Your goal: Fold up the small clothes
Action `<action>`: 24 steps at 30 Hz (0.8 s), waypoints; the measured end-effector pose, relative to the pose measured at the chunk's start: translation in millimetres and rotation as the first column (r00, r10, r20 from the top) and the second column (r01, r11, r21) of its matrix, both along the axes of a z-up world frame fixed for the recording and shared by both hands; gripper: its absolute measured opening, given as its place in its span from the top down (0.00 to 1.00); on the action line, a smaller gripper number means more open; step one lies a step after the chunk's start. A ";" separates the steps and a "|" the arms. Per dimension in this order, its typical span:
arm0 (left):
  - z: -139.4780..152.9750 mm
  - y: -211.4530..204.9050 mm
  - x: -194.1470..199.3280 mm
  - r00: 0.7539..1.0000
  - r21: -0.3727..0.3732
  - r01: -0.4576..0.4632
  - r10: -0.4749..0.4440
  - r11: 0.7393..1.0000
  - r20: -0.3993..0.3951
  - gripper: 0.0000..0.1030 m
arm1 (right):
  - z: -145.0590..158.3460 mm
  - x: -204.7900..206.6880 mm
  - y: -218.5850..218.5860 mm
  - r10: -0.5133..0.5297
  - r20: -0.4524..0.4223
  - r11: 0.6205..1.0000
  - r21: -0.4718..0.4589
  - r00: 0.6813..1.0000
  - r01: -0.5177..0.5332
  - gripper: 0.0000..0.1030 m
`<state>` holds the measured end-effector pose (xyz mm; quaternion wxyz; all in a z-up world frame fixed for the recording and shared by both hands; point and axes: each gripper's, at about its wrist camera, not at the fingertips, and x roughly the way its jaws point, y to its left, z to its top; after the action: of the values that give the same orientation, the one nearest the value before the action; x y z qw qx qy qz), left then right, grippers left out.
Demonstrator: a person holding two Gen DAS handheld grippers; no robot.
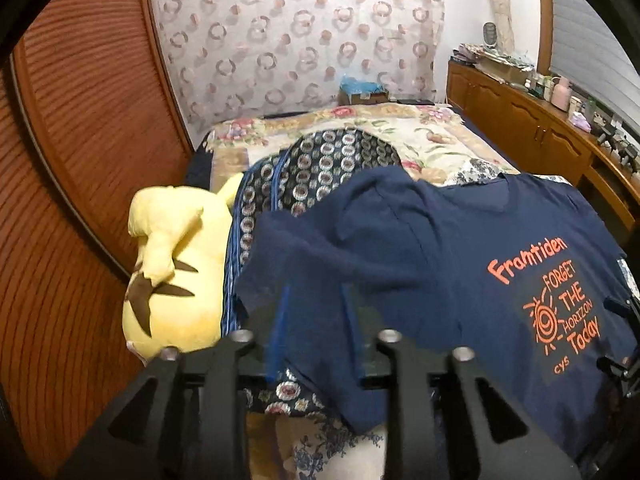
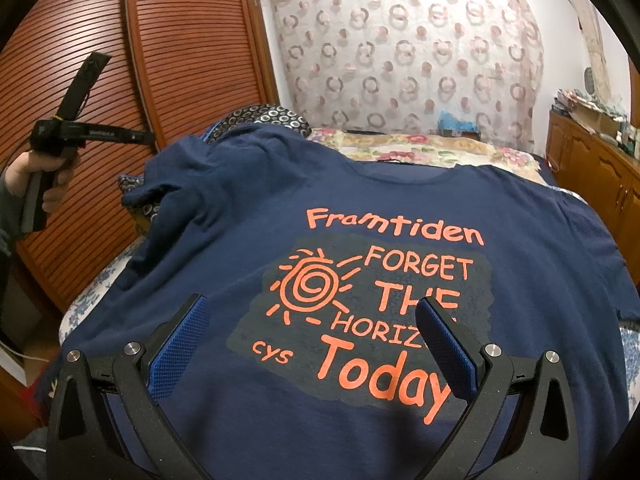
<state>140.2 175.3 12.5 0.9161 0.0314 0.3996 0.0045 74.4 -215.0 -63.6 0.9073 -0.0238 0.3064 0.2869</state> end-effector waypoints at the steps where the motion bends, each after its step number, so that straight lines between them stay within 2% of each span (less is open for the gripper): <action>1: -2.6 2.2 -1.1 1.000 -0.004 -0.003 0.003 1.000 -0.006 0.63 | -0.2 0.2 -0.6 0.000 0.000 1.000 0.000 1.000 0.000 0.00; 6: -30.4 14.7 -2.0 0.996 -0.085 -0.001 -0.006 0.996 -0.086 0.62 | -0.2 -0.2 0.0 0.002 0.000 1.000 0.002 1.000 -0.002 0.00; 12: -62.7 23.7 6.5 0.988 -0.134 -0.060 0.039 0.989 -0.149 0.62 | 0.1 -1.7 0.1 0.006 -0.002 1.000 -0.002 1.000 -0.006 0.00; 13: -63.8 23.5 6.9 0.989 -0.145 -0.057 0.036 0.988 -0.142 0.62 | 0.2 -1.9 0.4 0.005 -0.001 1.000 -0.002 1.000 -0.005 0.00; 17: -57.5 19.7 3.8 0.995 -0.150 -0.030 0.014 0.988 -0.102 0.95 | 0.7 -2.7 0.9 0.003 -0.004 1.000 0.000 1.000 -0.003 0.00; 20: -45.3 17.5 -2.6 0.999 -0.117 -0.022 0.016 0.993 -0.050 0.99 | 0.8 -2.7 1.1 0.004 -0.005 1.000 0.001 1.000 -0.004 0.00; 24: -12.2 11.7 -19.1 0.998 -0.110 -0.002 0.009 0.994 0.065 0.99 | 0.7 -2.7 1.0 0.004 -0.006 1.000 0.000 1.000 -0.004 0.00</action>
<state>121.1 186.9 0.3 0.9291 -0.0202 0.3691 -0.0139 71.7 -214.1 -62.9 0.9058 -0.0235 0.3090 0.2889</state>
